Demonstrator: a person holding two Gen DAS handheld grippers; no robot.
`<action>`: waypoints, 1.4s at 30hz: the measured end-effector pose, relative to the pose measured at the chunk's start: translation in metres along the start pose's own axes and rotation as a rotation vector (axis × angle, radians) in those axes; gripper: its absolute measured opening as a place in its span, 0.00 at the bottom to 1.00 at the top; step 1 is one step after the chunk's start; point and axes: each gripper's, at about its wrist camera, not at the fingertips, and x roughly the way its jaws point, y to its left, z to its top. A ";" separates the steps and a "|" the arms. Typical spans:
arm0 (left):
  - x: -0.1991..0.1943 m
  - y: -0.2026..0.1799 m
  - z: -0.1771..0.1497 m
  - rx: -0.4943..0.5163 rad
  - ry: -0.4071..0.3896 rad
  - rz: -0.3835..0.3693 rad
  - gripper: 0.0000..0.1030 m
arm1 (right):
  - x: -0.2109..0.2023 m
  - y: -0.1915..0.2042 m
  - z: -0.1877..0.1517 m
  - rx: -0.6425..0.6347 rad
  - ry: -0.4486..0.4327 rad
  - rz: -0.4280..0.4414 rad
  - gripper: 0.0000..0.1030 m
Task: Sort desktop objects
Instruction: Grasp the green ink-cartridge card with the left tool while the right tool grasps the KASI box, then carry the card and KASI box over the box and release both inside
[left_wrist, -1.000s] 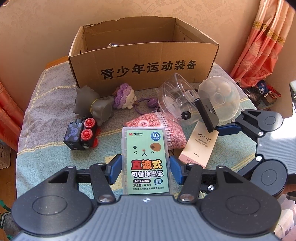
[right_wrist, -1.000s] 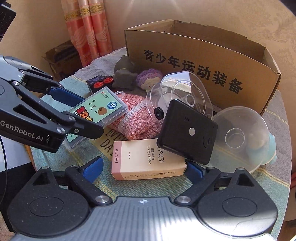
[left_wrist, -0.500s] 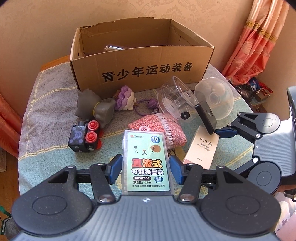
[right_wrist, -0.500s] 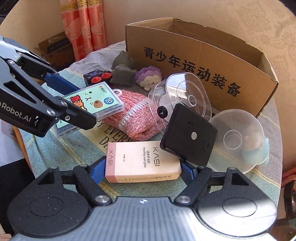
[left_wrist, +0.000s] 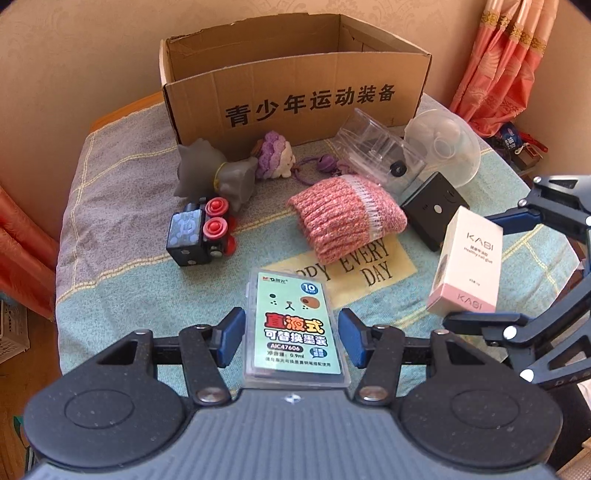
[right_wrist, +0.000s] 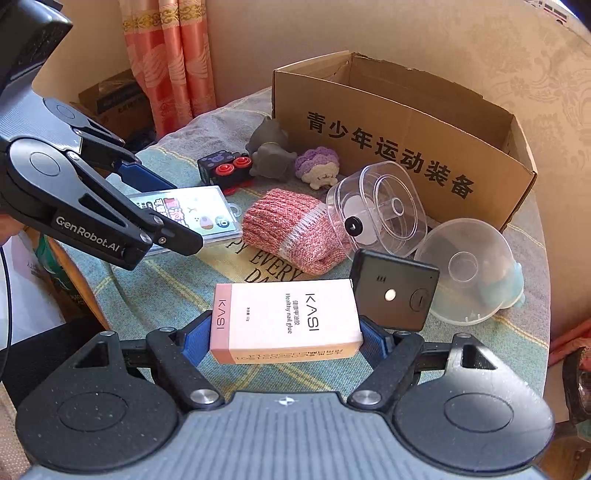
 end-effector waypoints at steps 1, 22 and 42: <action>0.002 0.002 -0.004 -0.003 0.006 0.006 0.53 | -0.002 0.002 -0.001 -0.001 0.001 -0.003 0.81; 0.013 -0.013 -0.009 0.065 0.044 0.060 0.53 | -0.022 0.005 0.002 0.024 -0.045 -0.008 0.81; -0.038 -0.007 0.013 0.031 -0.079 -0.002 0.53 | -0.062 0.008 0.016 0.001 -0.096 -0.086 0.81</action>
